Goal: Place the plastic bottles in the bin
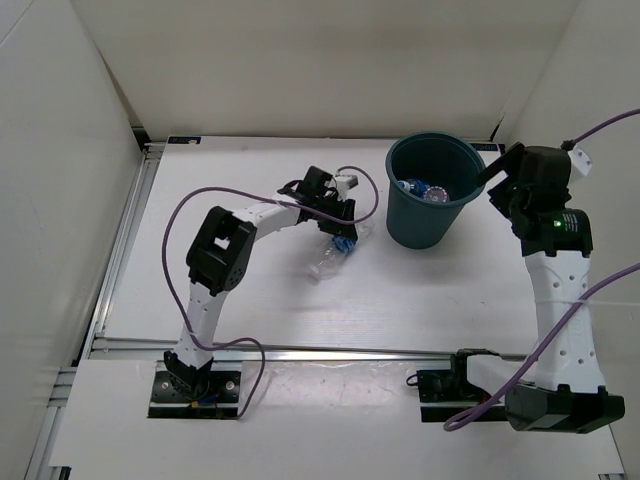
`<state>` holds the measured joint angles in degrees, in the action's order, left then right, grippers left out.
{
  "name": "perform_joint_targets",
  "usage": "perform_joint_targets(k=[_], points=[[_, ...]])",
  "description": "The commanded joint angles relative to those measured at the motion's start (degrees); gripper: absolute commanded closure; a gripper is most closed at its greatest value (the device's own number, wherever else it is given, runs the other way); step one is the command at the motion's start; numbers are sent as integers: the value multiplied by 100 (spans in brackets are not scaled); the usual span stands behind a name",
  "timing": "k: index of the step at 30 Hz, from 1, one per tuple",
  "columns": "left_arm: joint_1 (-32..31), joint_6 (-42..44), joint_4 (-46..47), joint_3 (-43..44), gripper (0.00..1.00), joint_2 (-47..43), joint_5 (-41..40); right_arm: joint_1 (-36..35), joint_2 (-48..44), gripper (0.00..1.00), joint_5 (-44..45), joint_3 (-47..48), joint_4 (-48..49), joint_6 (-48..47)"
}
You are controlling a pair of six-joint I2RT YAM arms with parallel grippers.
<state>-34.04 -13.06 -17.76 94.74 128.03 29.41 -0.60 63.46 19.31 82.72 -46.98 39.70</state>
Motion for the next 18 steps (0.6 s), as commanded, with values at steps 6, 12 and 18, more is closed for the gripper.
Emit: perform_joint_targets(k=[6, 12, 18], points=[[749, 261, -342, 1295, 64, -1386, -690, 16, -448, 0, 371, -431, 5, 134], [961, -608, -342, 4670, 65, -615, -963, 16, -633, 0, 441, -502, -162, 187], [751, -2946, 2746, 4383, 58, -732, -1541, 16, -685, 0, 959, -441, -531, 651]])
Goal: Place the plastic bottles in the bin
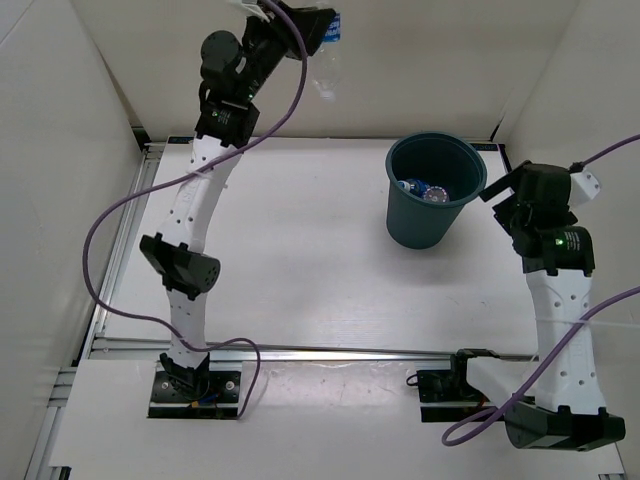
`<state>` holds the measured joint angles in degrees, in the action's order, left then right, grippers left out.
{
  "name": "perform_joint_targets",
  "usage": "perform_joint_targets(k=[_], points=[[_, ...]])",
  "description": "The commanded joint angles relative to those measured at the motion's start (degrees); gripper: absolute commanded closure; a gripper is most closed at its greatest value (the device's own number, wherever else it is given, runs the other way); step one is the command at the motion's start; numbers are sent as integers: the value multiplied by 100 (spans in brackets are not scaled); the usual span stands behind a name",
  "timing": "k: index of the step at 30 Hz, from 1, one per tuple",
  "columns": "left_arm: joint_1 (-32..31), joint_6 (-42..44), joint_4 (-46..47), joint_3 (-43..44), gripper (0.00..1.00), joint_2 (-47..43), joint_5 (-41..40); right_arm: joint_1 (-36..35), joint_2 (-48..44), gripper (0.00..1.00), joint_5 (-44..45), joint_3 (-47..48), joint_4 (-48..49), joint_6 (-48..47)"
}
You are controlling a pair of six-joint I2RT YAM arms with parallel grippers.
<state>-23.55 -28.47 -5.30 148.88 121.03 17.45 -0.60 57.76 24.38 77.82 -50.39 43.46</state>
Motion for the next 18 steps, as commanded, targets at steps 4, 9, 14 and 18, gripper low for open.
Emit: perform_joint_targets(k=[4, 9, 14, 18], points=[[-781, -1731, 1954, -549, 58, 691, -822, 16, -335, 0, 515, 102, -638, 504], [-1195, -2197, 2656, -692, 64, 958, -1577, 16, -915, 0, 410, -48, -998, 584], [-1309, -2506, 2499, -315, 63, 1511, -1498, 16, -1486, 0, 410, -381, -868, 584], [-1424, -2444, 2508, -422, 61, 1598, -1553, 16, -1776, 0, 357, -505, -814, 584]])
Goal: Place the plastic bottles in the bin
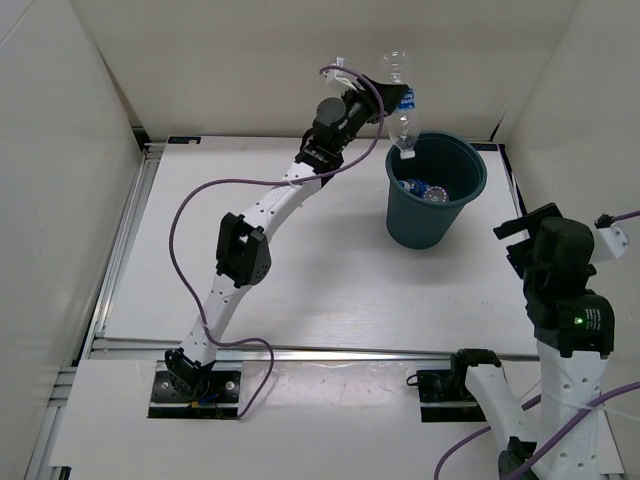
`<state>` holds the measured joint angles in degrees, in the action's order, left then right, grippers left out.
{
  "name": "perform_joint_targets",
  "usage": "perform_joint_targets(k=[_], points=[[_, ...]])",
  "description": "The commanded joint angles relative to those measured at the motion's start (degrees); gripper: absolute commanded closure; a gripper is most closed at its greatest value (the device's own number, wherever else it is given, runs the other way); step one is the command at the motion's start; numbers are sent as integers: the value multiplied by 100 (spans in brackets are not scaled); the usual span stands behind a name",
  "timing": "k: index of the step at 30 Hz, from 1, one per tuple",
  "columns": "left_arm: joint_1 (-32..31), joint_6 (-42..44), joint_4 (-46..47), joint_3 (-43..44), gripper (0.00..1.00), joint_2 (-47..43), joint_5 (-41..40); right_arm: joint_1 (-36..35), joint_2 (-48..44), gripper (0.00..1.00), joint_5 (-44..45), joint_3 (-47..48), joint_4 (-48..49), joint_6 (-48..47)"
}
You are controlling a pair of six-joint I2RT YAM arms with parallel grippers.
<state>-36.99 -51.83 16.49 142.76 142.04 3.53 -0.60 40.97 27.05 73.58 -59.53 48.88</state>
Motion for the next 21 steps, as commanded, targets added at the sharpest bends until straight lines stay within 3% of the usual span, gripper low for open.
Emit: perform_joint_targets(k=[1, 6, 9, 10, 14, 18, 21], points=[[-132, -108, 328, 243, 60, -388, -38, 16, -168, 0, 90, -81, 47, 42], [-317, -29, 153, -63, 54, -466, 174, 16, -221, 0, 37, -134, -24, 42], [-388, 261, -5, -64, 44, -519, 376, 16, -221, 0, 37, -134, -77, 42], [-449, 479, -84, -64, 32, -571, 437, 16, -221, 0, 37, -186, -77, 42], [-616, 1384, -461, -643, 0, -1036, 605, 16, -221, 0, 99, -186, -77, -19], [-529, 2518, -1156, -1003, 0, -1720, 675, 16, -160, 0, 151, -186, -15, -133], [-301, 3389, -1561, -2090, 0, -2924, 125, 16, 68, 0, 152, -108, -181, -265]])
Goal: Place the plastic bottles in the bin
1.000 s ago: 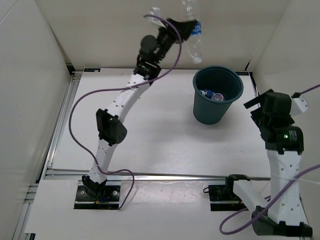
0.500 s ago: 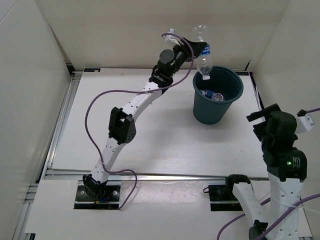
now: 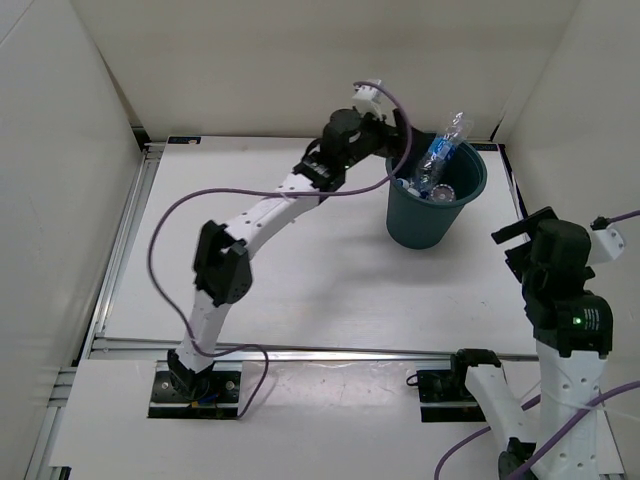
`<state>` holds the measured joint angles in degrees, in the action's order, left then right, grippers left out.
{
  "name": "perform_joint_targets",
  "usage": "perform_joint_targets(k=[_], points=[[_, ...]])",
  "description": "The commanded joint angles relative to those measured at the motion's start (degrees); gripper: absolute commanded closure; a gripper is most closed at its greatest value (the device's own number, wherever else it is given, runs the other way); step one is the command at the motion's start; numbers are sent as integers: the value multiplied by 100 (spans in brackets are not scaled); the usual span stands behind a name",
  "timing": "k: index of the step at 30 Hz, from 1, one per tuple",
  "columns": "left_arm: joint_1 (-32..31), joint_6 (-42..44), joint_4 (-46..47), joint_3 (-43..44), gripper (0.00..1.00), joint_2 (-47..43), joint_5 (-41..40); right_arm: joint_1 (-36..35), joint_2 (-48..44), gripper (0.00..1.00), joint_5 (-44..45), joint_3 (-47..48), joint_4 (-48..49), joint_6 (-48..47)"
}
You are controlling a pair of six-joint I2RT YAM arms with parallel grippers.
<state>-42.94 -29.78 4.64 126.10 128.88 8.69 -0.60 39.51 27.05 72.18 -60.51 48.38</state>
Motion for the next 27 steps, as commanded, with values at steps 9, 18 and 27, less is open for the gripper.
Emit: perform_joint_targets(k=[9, 18, 27], points=[[427, 2098, -491, -6103, 0, -6062, -3846, 16, 1200, 0, -1446, 333, -682, -952], [479, 1151, -2748, -8672, 0, -8939, -5825, 16, 733, 0, -2160, -152, 242, -1893], [479, -79, -3838, -9577, 0, -10611, -7405, 69, 1173, 0, -2336, 24, 180, -2043]])
